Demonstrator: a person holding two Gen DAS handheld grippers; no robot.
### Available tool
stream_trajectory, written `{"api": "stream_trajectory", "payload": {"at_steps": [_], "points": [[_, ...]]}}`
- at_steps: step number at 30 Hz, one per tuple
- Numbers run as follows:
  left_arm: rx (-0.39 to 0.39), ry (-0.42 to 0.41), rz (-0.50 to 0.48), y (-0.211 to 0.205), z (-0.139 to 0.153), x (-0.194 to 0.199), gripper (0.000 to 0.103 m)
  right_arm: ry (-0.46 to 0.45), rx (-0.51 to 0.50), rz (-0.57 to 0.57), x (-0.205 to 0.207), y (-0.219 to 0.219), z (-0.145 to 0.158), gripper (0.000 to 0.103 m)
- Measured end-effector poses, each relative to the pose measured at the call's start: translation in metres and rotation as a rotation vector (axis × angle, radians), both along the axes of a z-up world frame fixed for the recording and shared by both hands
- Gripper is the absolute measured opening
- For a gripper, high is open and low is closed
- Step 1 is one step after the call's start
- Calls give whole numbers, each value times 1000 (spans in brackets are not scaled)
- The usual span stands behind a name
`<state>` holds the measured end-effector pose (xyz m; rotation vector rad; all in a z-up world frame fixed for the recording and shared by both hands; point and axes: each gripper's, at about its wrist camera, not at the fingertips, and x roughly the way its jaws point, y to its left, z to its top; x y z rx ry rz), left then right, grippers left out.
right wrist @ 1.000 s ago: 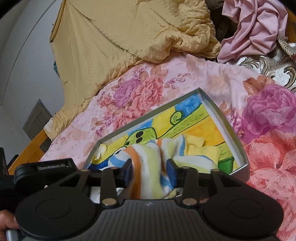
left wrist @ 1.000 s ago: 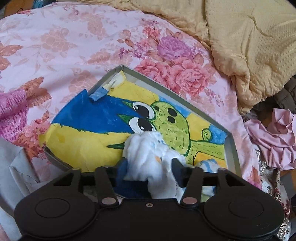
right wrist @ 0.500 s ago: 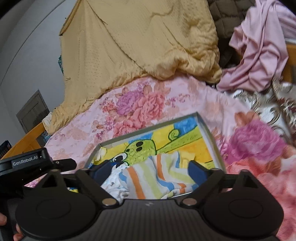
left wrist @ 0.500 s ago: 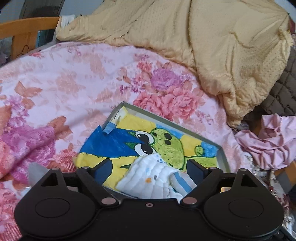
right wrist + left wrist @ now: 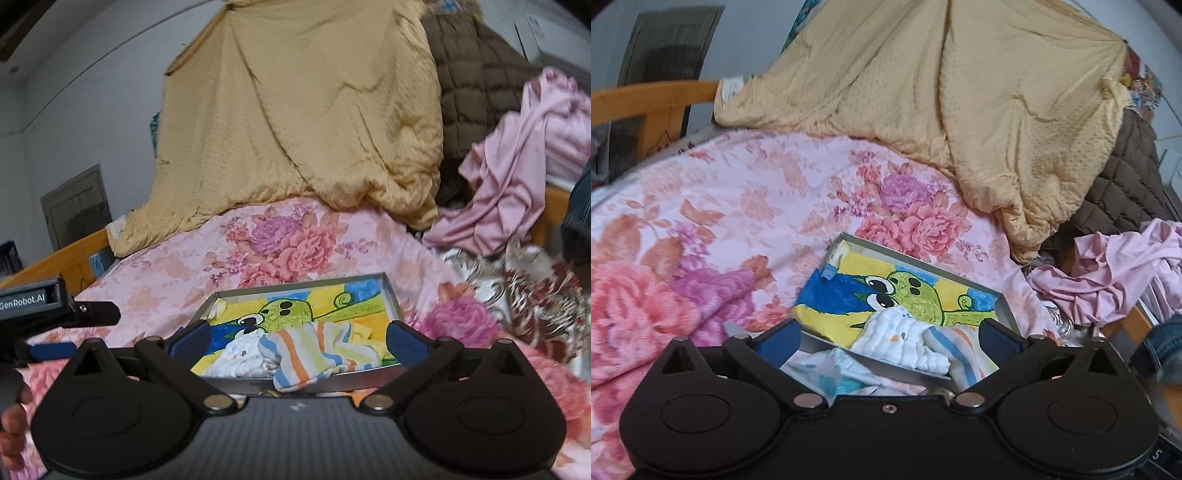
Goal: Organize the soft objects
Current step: 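Move both open tools back over the pile of soft items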
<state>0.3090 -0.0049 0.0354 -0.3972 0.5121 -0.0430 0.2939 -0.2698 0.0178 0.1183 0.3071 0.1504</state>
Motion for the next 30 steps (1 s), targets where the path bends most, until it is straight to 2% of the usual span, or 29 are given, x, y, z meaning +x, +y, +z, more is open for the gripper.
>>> {"api": "stream_trajectory", "payload": {"at_steps": [6,13,25,30], "points": [[98,-112,18,3,3,-54,102,-62,28,-22,-55,-2,-4,103],[171,-153,-30,1,-5,-96,102,-84,28,-74,-105,-3,-17,103],[231,-135,-138,8,-33,-147,102,43,69,-98,-154,13,-42,103],[270,-117,-167,15,-47,-167,102,123,68,-98,-170,26,-51,103]]}}
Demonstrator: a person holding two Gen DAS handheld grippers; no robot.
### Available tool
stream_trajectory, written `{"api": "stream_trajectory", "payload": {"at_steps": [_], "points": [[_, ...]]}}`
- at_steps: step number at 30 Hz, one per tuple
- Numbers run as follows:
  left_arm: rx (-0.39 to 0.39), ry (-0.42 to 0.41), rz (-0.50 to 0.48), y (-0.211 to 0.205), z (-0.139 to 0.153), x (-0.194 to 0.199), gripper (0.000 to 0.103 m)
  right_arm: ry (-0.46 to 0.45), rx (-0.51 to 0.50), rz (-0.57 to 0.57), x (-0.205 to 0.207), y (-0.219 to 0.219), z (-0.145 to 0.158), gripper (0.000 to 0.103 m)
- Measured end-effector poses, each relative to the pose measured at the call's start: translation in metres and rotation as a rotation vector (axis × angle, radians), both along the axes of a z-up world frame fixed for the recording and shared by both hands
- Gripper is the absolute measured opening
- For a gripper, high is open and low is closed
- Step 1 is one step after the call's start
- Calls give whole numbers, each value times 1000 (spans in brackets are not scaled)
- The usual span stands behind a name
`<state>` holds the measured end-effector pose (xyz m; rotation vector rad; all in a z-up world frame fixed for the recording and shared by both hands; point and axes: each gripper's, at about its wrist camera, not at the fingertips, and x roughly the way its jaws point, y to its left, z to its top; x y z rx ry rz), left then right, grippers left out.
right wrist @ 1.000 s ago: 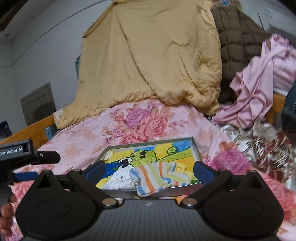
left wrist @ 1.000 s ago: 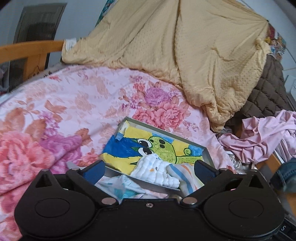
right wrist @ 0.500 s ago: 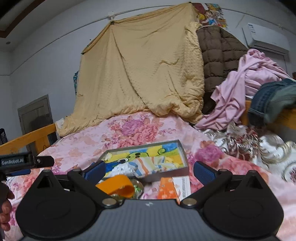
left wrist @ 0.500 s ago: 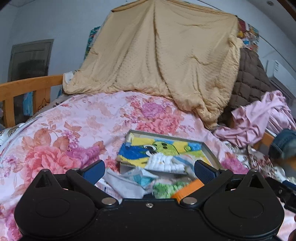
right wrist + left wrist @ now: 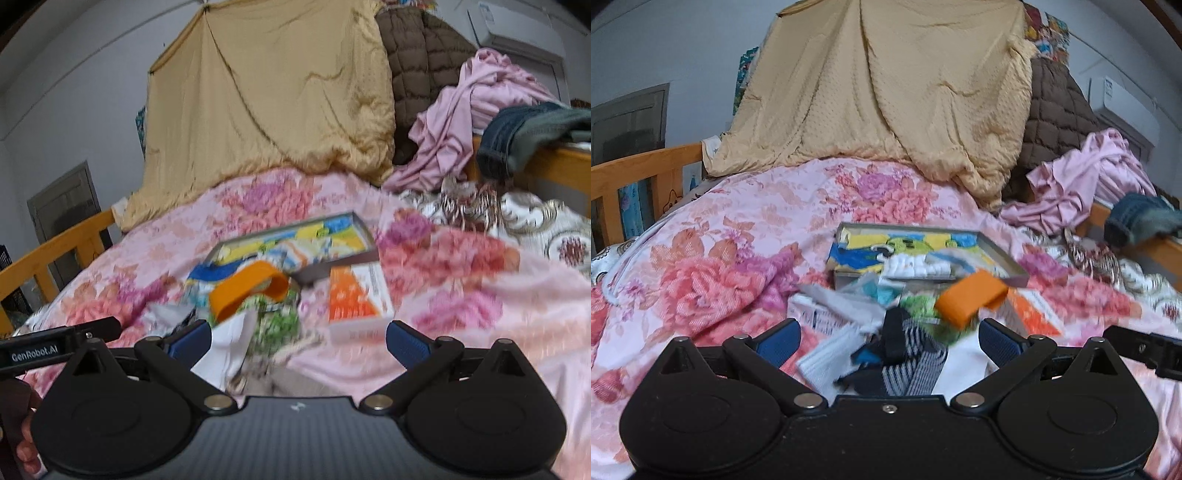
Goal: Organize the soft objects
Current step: 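Move both open tools back over the pile of soft items, then grasp the white sock with left tool while right tool grasps the grey pouch's neck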
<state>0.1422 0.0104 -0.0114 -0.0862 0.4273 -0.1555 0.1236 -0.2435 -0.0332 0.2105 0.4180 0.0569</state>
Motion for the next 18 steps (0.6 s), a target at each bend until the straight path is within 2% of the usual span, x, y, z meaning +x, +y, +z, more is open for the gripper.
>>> {"api": "stream_trajectory", "payload": {"at_steps": [9,14,18], "points": [[53,34,1,13,-20,-30,102,133,-26,5,-21,18,-14,103],[72,44,2,14,-24,-41,102,130,-85,16,-26,28,-16,103],[99,40,-10,13,-25,-42,102,143,-90,24,-22,28,-18,103]]}}
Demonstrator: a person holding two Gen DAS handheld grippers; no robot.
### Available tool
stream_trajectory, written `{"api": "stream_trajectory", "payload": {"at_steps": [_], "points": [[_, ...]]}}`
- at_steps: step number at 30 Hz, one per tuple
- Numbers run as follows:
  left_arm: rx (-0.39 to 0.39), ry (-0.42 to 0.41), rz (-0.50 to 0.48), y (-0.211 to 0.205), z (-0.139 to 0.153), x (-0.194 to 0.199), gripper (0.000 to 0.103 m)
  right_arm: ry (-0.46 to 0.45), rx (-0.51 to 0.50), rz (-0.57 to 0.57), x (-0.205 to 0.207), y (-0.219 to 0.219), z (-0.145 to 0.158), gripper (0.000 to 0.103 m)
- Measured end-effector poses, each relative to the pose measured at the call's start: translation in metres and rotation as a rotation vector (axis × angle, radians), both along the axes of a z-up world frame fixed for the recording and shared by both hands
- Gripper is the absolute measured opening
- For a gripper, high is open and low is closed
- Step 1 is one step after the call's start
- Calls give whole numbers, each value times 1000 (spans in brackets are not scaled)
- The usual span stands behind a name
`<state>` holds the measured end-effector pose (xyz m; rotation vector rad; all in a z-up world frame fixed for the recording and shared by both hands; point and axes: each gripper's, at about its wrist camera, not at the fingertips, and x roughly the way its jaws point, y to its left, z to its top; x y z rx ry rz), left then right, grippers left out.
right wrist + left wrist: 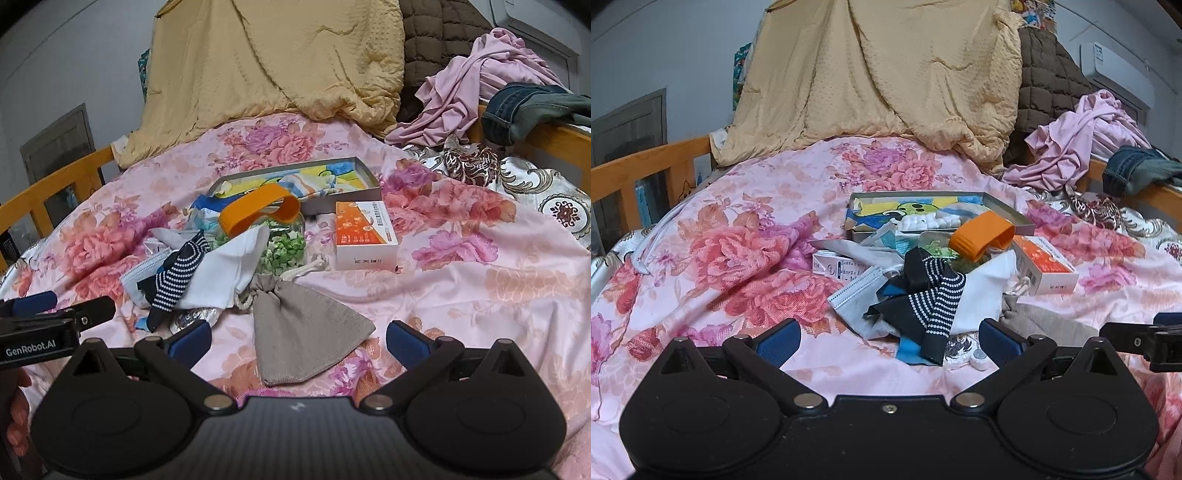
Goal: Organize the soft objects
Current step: 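Grasp the white sock with left tool while right tool grasps the grey pouch's neck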
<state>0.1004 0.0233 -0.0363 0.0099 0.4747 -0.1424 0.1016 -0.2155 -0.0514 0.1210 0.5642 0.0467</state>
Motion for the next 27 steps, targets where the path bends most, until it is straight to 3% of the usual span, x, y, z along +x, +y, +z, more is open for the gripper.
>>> {"api": "stream_trajectory", "payload": {"at_steps": [12,27], "points": [[40,-17,-6,2,-2,6,102,65,19,16,12,-1,-10,103],[185,-35,-214,-28,5,49,102,183,80,63,54,-15,-18,103]]}}
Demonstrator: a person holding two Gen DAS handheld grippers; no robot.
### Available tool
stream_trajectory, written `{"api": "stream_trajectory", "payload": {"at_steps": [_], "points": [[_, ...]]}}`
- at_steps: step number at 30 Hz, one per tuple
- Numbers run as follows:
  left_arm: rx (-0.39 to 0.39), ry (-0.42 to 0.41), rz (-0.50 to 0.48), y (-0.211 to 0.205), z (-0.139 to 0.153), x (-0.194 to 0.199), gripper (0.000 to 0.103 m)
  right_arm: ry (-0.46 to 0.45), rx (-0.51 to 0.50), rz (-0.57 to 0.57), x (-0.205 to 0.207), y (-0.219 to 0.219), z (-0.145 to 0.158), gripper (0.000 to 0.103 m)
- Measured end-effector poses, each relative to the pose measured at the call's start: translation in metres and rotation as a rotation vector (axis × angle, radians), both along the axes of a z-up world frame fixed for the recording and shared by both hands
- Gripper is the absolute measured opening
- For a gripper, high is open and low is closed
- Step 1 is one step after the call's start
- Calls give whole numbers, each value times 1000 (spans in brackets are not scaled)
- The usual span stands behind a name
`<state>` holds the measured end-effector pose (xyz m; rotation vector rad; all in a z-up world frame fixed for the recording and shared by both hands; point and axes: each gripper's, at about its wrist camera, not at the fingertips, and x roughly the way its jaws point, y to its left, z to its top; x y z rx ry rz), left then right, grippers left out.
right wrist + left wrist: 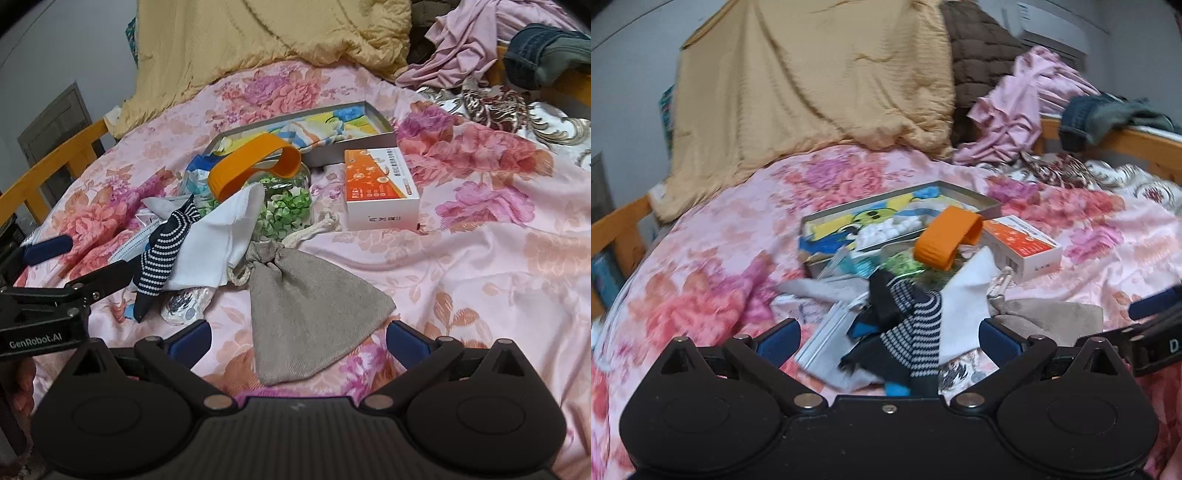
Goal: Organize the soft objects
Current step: 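Grasp the white sock with left tool while right tool grasps the grey pouch's neck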
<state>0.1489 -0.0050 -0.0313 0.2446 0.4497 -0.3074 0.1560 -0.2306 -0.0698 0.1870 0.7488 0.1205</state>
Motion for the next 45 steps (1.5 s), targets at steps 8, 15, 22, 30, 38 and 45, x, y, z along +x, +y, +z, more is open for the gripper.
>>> {"api": "stream_trajectory", "payload": {"at_steps": [8,15,22,30,38,45], "points": [[116,-33,-174,-19,11,28,102,23,-74,106,41,-6,2,103],[186,-15,-295,-34,14,54,102,97,-126,272,78,-17,-10,103],[262,58,-446,-56,8,71,102,47,-188,519,79,-14,-12,103],[299,177,-508,-70,-6,92,102,130,-148,545,86,-13,-25,103],[284,258,-513,-81,-14,99,86,140,-118,536,88,-14,-27,102],[322,304,-509,-87,-16,101,54,144,-117,530,88,-14,-27,96]]}}
